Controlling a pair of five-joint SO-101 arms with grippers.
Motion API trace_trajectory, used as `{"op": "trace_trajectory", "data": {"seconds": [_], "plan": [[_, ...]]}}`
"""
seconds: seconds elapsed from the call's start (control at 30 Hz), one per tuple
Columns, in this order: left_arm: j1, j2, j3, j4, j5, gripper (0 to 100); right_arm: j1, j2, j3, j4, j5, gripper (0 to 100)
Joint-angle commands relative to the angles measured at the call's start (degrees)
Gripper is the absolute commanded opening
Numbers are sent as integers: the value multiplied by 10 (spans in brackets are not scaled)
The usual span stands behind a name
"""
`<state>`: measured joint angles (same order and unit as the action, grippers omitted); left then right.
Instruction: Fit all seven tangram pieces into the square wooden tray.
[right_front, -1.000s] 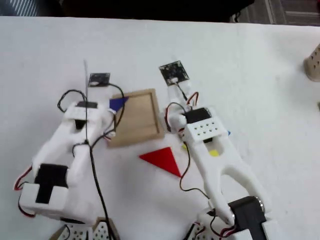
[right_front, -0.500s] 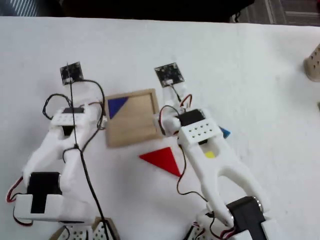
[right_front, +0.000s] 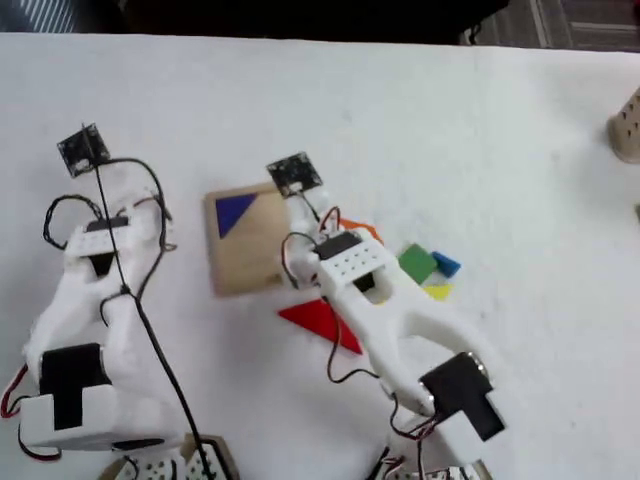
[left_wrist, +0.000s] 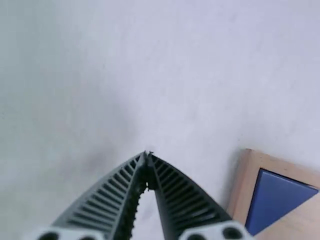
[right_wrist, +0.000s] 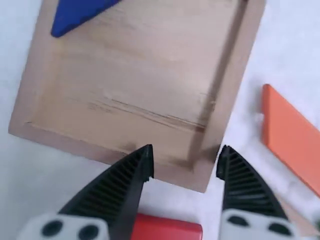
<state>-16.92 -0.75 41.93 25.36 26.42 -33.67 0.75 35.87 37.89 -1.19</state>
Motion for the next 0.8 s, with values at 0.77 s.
{"op": "trace_trajectory", "data": {"seconds": [0.77], "plan": [[-5,-28,-15,-28,4,23,52,45,-71,167,21,17]]}}
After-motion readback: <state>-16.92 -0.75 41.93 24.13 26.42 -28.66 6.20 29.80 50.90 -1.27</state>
